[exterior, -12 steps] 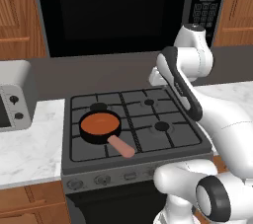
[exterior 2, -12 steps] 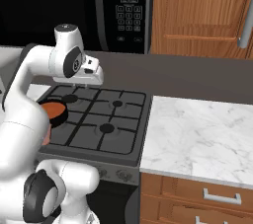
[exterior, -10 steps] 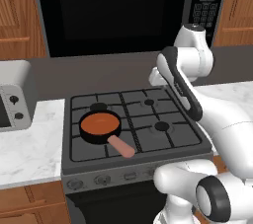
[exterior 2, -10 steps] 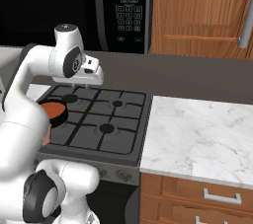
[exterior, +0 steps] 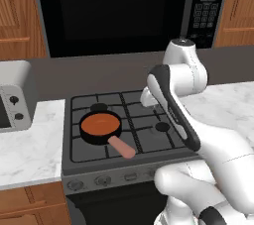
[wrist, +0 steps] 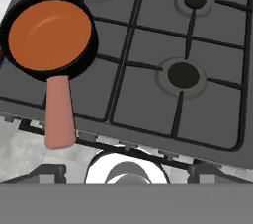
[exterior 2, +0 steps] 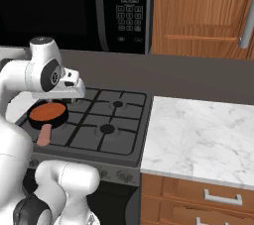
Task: Wait until the marinara sauce is simmered to a deep red color and then turn off the stove.
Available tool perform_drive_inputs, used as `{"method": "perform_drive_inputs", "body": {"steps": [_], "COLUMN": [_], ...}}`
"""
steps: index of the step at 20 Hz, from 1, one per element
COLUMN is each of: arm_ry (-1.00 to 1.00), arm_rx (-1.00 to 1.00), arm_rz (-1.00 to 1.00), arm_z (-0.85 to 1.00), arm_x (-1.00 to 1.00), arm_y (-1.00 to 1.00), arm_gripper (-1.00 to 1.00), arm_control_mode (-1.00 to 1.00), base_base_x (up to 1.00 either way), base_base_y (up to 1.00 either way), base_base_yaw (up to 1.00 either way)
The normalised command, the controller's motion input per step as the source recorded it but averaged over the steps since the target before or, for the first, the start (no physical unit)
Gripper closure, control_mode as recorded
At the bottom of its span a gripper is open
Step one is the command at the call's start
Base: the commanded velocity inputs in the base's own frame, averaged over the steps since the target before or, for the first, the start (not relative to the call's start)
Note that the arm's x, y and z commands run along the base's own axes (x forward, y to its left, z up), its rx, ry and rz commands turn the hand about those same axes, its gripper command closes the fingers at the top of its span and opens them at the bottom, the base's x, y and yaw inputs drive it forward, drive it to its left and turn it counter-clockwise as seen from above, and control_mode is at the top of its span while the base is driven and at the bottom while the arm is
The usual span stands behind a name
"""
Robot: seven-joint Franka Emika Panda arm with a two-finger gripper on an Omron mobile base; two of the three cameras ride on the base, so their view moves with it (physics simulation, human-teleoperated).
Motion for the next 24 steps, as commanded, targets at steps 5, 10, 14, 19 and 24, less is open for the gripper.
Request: {"method": "perform_drive_inputs", "body": {"steps": [5, 10, 14, 19, 24], "arm_ry": [-0.04, -0.06, -0.06, -0.02, -0.04], "arm_rx": [-0.23, -0.27, -0.3, -0.24, -0.13], "arm_rz": [0.26, 0.3, 0.31, 0.34, 0.3], "arm_z": [-0.37, -0.28, -0.22, -0.2, -0.31], "arm_x": [-0.65, -0.55, -0.51, -0.23, -0.05], "arm_y": [1.0, 1.0, 1.0, 0.85, 0.32], "arm_gripper": [-1.0, -1.0, -1.0, -1.0, -1.0], "arm_control_mode": [-1.0, -1.0, -1.0, -1.0, -1.0], "base_base_x": [0.0, 0.0, 0.0, 0.0, 0.0], "base_base_y": [0.0, 0.0, 0.0, 0.0, 0.0], "base_base_yaw": [0.0, 0.0, 0.0, 0.0, 0.0]}}
